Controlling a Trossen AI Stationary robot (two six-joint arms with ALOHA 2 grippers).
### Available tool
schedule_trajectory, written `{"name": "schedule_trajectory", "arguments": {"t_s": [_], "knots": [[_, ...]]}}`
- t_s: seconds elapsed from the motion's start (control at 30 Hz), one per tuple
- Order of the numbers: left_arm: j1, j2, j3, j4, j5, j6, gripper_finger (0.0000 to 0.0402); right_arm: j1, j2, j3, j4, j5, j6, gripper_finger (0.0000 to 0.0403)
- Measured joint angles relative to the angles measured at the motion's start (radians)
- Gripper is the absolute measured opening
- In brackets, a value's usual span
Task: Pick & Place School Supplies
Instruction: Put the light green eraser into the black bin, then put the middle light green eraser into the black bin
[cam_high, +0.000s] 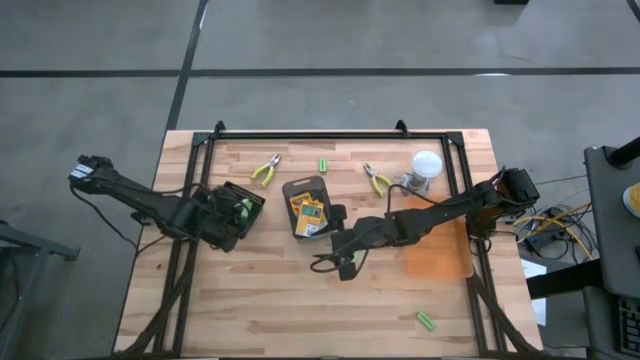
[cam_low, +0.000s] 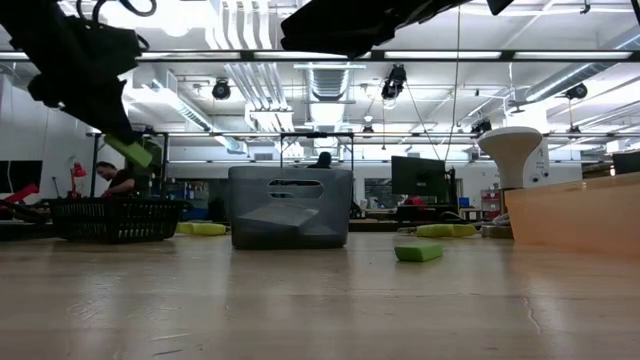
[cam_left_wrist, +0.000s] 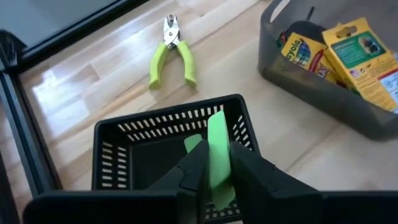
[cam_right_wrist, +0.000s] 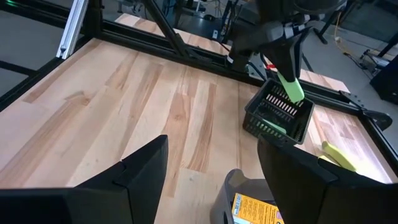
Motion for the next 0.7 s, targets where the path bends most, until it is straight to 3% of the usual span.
{"name": "schedule_trajectory", "arguments": {"t_s": [0.37,0.7], "knots": [[0.000,0.022,-0.144,0.048,-0.006,0.056,0.0057,-0.001,0.000,0.000,0.000,0.000,-0.003,0.0243],[0.001,0.022,-0.211,0.064,-0.007,-0.001,0.0050,-0.003,0.000,0.000,0.001,0.000,-0.003,0.0247]]}}
